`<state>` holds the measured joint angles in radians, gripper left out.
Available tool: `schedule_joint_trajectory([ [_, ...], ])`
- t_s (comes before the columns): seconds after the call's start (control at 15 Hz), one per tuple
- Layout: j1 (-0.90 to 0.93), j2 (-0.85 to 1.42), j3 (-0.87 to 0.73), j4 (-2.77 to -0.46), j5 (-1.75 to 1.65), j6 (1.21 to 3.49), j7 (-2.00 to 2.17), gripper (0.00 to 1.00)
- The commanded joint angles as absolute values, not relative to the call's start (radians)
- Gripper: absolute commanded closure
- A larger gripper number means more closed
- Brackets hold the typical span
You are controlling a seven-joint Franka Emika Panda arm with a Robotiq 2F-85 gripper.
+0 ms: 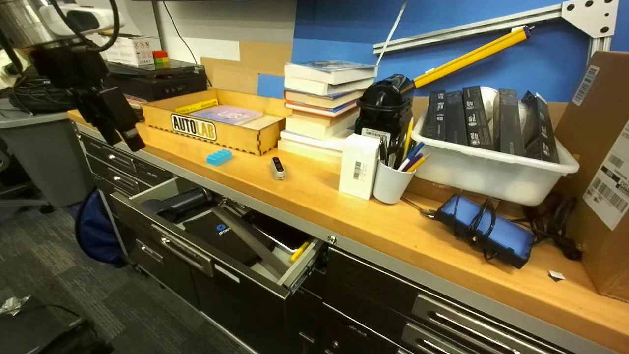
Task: Place the blue block inside the open drawer then close the drawer
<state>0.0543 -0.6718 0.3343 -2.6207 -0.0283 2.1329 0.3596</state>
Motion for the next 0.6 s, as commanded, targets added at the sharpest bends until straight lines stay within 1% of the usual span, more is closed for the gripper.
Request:
schedule_joint_trajectory([
  [0.0, 0.066, -0.596, 0.302, -2.574, -0.045, 2.17, 0.33, 0.0],
  [0.53, 0.064, -0.26, 0.268, -2.304, -0.098, 2.239, 0.243, 0.0],
])
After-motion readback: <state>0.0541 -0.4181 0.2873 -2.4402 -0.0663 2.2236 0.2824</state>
